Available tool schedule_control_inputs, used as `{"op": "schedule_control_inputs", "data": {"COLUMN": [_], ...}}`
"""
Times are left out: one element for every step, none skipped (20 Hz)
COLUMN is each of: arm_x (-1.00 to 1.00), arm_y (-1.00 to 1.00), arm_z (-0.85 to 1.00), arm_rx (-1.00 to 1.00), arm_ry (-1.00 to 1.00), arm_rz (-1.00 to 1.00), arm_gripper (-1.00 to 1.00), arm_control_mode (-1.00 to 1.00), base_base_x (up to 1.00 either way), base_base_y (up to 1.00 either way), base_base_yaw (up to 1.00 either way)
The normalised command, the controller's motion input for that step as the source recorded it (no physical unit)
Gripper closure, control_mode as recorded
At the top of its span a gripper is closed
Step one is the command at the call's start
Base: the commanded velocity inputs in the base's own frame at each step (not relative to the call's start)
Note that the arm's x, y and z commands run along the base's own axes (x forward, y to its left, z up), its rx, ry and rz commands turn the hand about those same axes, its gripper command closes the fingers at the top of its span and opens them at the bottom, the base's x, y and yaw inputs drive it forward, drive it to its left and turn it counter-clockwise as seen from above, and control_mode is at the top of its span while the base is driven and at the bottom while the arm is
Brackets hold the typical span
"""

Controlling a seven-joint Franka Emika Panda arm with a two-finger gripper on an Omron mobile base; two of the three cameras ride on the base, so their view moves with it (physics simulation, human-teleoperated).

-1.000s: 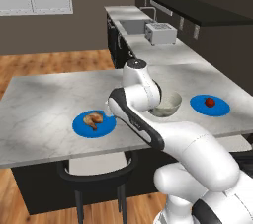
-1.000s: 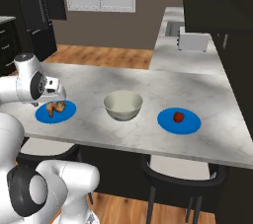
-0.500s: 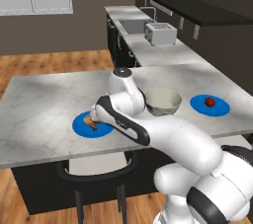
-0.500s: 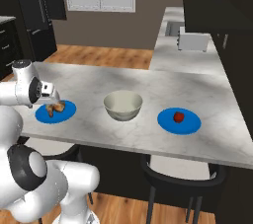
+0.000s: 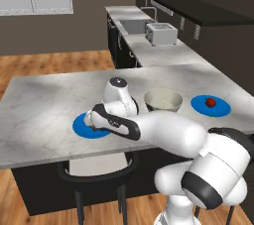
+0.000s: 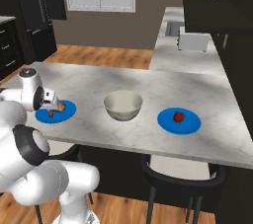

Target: Pick the chicken drumstick and bell pepper from their plates and place them in the bowl. Then put the bowl in the fridge.

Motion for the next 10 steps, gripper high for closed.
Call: {"op": "schedule_control_inputs", "data": {"arm_x": [0.31,0.29,0.26,0.26,0.24,0.24,0.22,0.22,0.22,0.22], "arm_y": [0.25,0.24,0.22,0.20,0.16,0.14,0.11,0.12,0.09,0.08], "arm_z": [-0.30,-0.27,-0.25,-0.25,-0.25,-0.24,-0.25,-0.24,-0.23,-0.21], "arm_rx": [0.00,0.00,0.00,-0.01,-0.02,-0.03,-0.04,-0.04,-0.04,-0.05], "arm_ry": [0.00,0.00,0.00,0.00,0.00,0.00,0.00,0.00,0.00,0.00], "arm_rz": [0.00,-0.02,-0.05,-0.05,-0.05,-0.07,-0.08,-0.09,-0.10,-0.10], "arm_gripper": [-1.00,-1.00,-1.00,-1.00,-1.00,-1.00,-1.00,-1.00,-1.00,-1.00], "arm_control_mode": [-1.00,-1.00,-1.00,-1.00,-1.00,-1.00,-1.00,-1.00,-1.00,-1.00], "base_base_x": [0.00,0.00,0.00,0.00,0.00,0.00,0.00,0.00,0.00,0.00], "base_base_y": [0.00,0.00,0.00,0.00,0.00,0.00,0.00,0.00,0.00,0.00], "base_base_yaw": [0.00,0.00,0.00,0.00,0.00,0.00,0.00,0.00,0.00,0.00]}}
